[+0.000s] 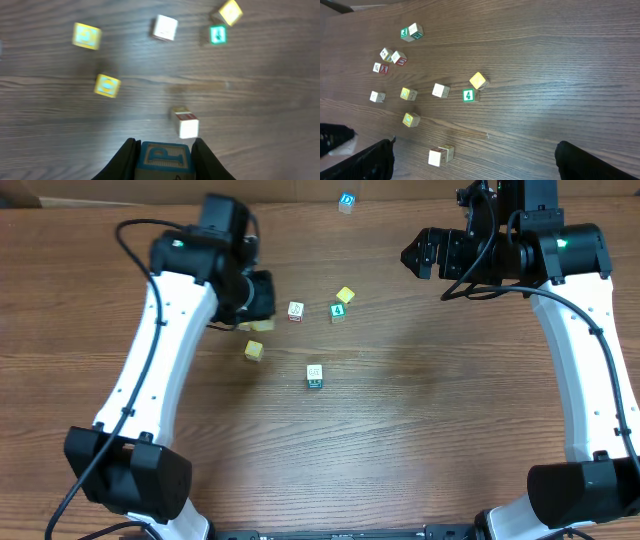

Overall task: Form a tower
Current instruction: 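Carry the blue-lettered block toward the two-block stack at center, then align the held blue block directly above the red block with the left gripper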

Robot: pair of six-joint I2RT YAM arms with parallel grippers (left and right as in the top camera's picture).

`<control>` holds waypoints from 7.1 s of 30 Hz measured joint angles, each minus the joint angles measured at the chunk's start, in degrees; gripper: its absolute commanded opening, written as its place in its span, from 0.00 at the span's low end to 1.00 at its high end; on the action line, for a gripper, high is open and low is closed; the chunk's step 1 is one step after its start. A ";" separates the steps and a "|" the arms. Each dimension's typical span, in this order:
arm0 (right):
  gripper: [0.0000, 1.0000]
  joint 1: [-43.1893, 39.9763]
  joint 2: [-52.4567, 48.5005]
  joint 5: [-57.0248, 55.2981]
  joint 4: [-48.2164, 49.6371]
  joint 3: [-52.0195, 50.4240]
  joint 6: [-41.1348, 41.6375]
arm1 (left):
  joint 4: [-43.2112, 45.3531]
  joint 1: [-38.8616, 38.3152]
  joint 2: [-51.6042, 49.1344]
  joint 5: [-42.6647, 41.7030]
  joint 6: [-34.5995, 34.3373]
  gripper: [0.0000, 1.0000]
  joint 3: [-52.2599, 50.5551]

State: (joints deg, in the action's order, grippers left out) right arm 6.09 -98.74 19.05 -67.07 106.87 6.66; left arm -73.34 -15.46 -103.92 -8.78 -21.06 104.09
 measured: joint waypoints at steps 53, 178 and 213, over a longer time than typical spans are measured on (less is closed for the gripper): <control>1.00 0.00 0.00 0.02 0.00 0.00 -0.02 | -1.53 -17.92 0.00 7.13 -9.29 0.13 0.00; 1.00 0.00 0.00 0.00 0.02 0.00 0.00 | 23.76 -19.82 0.00 17.22 -16.55 0.13 -25.75; 1.00 0.02 0.00 0.00 0.02 0.00 0.00 | 24.11 -19.82 0.00 18.49 -18.03 0.27 -26.82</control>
State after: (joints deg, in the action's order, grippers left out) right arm 6.11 -98.74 19.05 -67.05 106.87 6.66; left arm -49.23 -35.29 -103.92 9.72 -39.09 77.28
